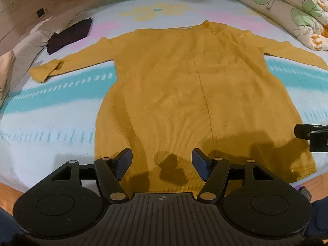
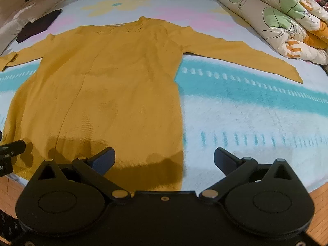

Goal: Fold small clothes

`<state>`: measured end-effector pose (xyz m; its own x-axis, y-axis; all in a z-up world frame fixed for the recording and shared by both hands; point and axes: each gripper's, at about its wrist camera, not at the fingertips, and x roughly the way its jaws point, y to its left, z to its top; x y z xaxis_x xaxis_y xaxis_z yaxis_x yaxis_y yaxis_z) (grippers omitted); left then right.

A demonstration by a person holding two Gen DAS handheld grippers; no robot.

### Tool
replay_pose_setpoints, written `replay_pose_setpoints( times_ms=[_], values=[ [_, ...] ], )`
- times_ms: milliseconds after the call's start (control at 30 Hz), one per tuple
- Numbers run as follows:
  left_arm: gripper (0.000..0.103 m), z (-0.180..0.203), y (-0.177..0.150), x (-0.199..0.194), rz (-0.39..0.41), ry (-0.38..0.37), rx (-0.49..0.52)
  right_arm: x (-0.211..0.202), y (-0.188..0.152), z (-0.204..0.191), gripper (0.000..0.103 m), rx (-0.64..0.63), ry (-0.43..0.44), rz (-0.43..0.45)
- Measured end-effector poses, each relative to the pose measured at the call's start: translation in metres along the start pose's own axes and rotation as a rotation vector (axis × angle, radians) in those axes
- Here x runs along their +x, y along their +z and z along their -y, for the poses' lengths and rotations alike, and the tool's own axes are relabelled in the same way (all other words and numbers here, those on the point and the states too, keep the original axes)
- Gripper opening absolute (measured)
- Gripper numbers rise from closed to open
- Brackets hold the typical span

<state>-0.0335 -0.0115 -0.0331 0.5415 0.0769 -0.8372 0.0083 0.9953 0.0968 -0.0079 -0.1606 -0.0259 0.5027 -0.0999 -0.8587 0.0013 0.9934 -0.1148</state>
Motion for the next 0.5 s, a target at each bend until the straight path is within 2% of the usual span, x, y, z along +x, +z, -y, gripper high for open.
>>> replay_pose_setpoints(
  times_ms=[500],
  values=[
    [0.063,-0.0017,0.0018,0.0045,-0.028,-0.015,-0.014,0.0024,0.0001,-0.0051,0.102,-0.023,0.007,-0.007]
  ],
)
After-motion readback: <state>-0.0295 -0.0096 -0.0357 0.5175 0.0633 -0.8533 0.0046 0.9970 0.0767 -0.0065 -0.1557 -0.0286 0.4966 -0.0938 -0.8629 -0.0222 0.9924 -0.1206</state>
